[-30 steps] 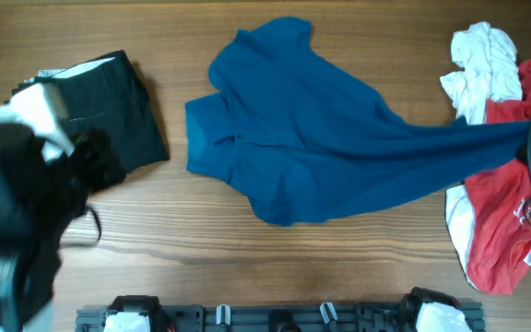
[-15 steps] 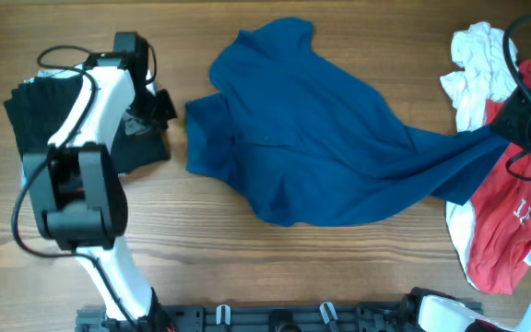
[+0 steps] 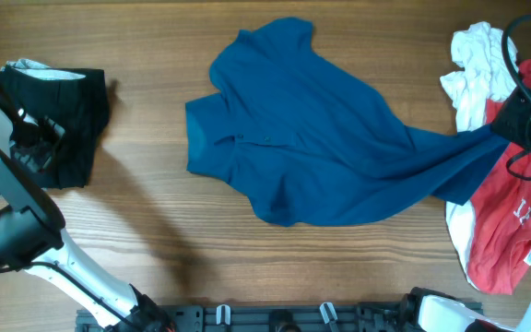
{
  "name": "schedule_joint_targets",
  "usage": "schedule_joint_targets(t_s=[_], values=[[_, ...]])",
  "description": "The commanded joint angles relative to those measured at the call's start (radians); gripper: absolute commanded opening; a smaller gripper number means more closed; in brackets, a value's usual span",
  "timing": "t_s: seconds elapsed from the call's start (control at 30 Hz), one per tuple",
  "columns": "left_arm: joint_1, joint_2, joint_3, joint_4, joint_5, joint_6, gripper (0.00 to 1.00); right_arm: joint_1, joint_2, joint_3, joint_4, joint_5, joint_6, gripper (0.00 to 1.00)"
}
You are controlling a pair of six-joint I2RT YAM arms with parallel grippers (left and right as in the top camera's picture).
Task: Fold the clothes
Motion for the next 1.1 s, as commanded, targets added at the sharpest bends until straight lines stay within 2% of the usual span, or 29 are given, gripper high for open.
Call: schedule_joint_targets(t_s=[0.0,0.07,0.1,0.13,0.17,0.2,0.37,0.47,0.57,0.67,0.73,0.8,0.83,0.87,0.97,1.07], values=[[-0.065,-0.026,-0.002,-0.034,0.203,0.065,0.04,-0.004,0.0,0.005,0.007,-0.011,-0.013,0.04],[-0.133,-0.063,-0.002,-0.102,0.282,0.066,0.05,-0.004,0.0,0.005,0.007,-0.011,-0.013,0.04],[-0.178,-0.079,-0.002,-0.156,0.323,0.08,0.08,-0.004,0.0,0.005,0.007,-0.012,-0.013,0.04],[-0.247,-0.087,-0.002,-0.238,0.33,0.087,0.17,-0.004,0.0,0.005,0.007,-0.012,-0.013,0.04],[-0.342,-0.083,-0.008,-0.32,0.327,0.117,0.37,-0.004,0.0,0.005,0.007,-0.012,-0.013,0.04],[-0.389,-0.083,-0.019,-0.33,0.318,0.116,0.41,-0.004,0.0,0.005,0.007,-0.011,-0.013,0.04],[-0.606,-0.083,-0.145,-0.335,0.362,0.083,0.48,-0.004,0.0,0.005,0.0,-0.011,-0.02,0.04],[-0.729,-0.083,-0.231,-0.29,0.447,0.082,0.51,-0.004,0.0,0.005,-0.001,-0.012,-0.02,0.04],[-0.816,-0.083,-0.275,-0.154,0.525,0.061,0.5,-0.004,0.0,0.005,-0.001,-0.011,-0.021,0.04],[-0.87,-0.083,-0.279,-0.047,0.515,-0.009,0.5,-0.004,0.0,0.005,-0.004,-0.011,-0.021,0.04],[-0.892,-0.083,-0.279,0.025,0.452,-0.075,0.49,-0.004,0.0,0.005,-0.003,-0.011,-0.021,0.04],[-0.898,-0.083,-0.279,0.041,0.434,-0.079,0.4,-0.004,0.0,0.005,-0.003,-0.011,-0.021,0.04],[-0.898,-0.083,-0.279,0.041,0.434,-0.079,0.19,-0.004,0.0,0.005,-0.003,-0.011,-0.021,0.04],[-0.896,-0.087,-0.278,0.04,0.433,-0.079,0.04,-0.004,0.0,0.005,-0.003,-0.011,-0.021,0.04],[-0.838,-0.19,-0.262,0.01,0.295,-0.079,0.04,-0.004,0.0,0.005,0.0,-0.012,-0.021,0.04],[-0.676,-0.385,-0.19,-0.025,0.148,-0.11,0.04,-0.004,0.012,0.005,0.024,-0.083,-0.07,0.04]])
